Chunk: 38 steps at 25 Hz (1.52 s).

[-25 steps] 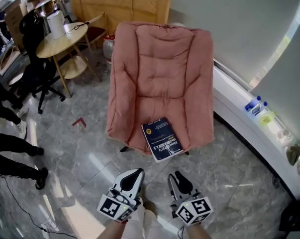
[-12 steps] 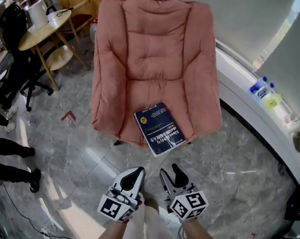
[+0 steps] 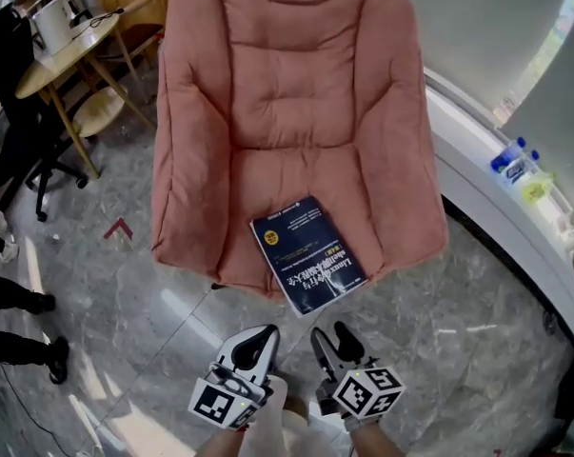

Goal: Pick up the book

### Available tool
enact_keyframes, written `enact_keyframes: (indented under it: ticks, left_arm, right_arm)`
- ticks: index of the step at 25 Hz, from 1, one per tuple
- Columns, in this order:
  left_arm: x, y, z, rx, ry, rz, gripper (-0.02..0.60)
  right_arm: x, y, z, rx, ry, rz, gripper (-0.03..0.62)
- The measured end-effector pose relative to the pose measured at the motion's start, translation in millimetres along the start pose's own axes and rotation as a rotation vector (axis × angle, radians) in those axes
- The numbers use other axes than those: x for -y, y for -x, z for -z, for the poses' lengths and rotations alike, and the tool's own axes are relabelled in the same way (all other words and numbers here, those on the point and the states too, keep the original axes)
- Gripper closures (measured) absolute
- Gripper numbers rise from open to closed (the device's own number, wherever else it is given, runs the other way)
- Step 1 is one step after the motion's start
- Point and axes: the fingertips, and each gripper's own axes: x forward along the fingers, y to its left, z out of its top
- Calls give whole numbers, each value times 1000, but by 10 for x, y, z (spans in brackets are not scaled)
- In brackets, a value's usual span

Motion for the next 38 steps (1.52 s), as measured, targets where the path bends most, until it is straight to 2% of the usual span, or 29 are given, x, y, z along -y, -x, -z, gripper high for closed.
enact_keyframes:
  ticks: [5, 9, 18, 20, 27, 35, 38]
  left_arm:
    - [-96, -119, 188, 3, -14, 14, 572]
    - [-135, -174, 305, -3, -27, 26, 572]
    - [-217, -192, 567, -42, -4, 27, 572]
    - [-249, -208, 579, -38, -8, 29, 572]
    - [-312, -262, 666, -36, -11, 36, 572]
    - [-389, -332, 753, -35, -11, 45, 572]
    - [-443, -348, 778, -31, -10, 41, 572]
  right_arm:
    - [219, -204, 156, 2, -144, 18, 355]
    - [310, -328, 231, 13, -270, -5, 339]
    - [448, -463, 295, 63, -536, -36, 309]
    - [494, -464, 337, 65, -608, -11, 306]
    - [661, -527, 455, 46, -702, 37, 272]
    - [703, -744, 480, 50, -772, -35, 258]
    - [726, -798, 507, 48, -774, -32, 260]
